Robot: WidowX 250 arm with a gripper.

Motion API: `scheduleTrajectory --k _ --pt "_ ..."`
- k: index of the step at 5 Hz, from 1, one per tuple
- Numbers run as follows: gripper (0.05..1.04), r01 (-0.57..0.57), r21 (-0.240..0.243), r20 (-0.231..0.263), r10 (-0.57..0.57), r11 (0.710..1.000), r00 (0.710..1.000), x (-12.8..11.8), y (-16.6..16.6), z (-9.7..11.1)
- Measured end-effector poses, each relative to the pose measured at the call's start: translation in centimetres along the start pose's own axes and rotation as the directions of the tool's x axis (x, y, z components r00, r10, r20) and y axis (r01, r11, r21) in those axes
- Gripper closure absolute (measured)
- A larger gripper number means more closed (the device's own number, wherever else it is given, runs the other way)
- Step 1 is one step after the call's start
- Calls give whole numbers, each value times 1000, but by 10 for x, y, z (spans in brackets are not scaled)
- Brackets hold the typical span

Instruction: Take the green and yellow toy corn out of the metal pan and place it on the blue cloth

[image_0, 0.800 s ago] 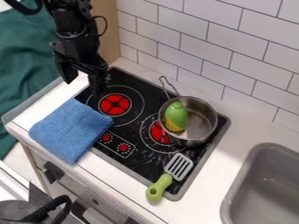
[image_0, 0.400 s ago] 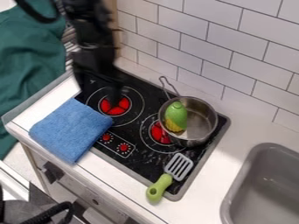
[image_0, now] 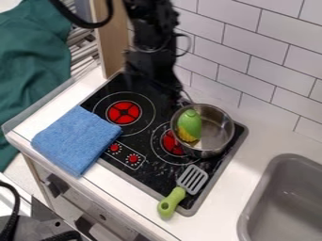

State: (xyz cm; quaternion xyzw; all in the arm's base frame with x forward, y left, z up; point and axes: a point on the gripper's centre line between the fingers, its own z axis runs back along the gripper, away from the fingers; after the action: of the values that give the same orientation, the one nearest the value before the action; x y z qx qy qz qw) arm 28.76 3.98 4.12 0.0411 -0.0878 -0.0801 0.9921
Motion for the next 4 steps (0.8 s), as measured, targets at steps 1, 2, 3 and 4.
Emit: scheduleTrajectory --k 1,2,3,4 --pt "82 35 -19 1 -35 999 999 14 -11 -5" --pt "82 44 -32 31 -43 999 999 31 -11 -5" --pt "82 55 -43 38 -53 998 998 41 -11 -9" --pt "82 73 -64 16 -72 995 997 50 -17 -21"
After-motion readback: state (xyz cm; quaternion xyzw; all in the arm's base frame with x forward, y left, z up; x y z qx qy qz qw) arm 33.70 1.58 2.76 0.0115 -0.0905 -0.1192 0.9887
